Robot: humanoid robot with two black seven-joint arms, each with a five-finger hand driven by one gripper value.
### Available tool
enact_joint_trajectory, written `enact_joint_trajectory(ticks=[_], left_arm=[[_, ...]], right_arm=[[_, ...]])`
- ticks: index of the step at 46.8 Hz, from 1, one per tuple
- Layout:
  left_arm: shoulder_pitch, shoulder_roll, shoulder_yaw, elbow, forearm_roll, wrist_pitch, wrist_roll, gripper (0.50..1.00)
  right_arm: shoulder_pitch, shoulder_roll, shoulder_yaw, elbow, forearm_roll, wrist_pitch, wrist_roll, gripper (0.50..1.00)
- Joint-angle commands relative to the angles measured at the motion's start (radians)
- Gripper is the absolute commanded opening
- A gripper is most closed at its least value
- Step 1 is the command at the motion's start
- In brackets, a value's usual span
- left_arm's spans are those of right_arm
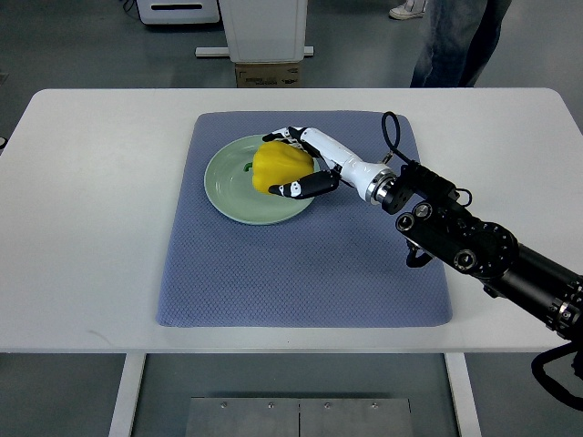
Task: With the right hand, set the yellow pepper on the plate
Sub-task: 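Lower the pepper onto the plate and open the right hand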
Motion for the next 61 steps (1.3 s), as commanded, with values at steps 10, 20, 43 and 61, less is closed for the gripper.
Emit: enact_joint_trajectory(ticks=[10,20,43,61], left_arm=[[0.0,0.0,0.0,0.001,0.0,0.0,0.0,1.0],[0.0,0.0,0.0,-0.001,0.0,0.0,0.0,1.0],[0.0,0.0,0.0,0.001,0.0,0.0,0.0,1.0],[0.0,0.0,0.0,0.001,0.0,0.0,0.0,1.0]], right_arm=[[0.0,0.0,-0.034,0.003,0.001,0.0,0.001,0.5],[0.0,0.0,-0.029,0.003,0.01,-0.003,0.005,0.969],[-0.003,0.0,0.061,0.013,0.049,-0.003,0.0,1.0],[-0.066,0.0,0.293,0.01,0.191,-0.004,-0.043,1.0]])
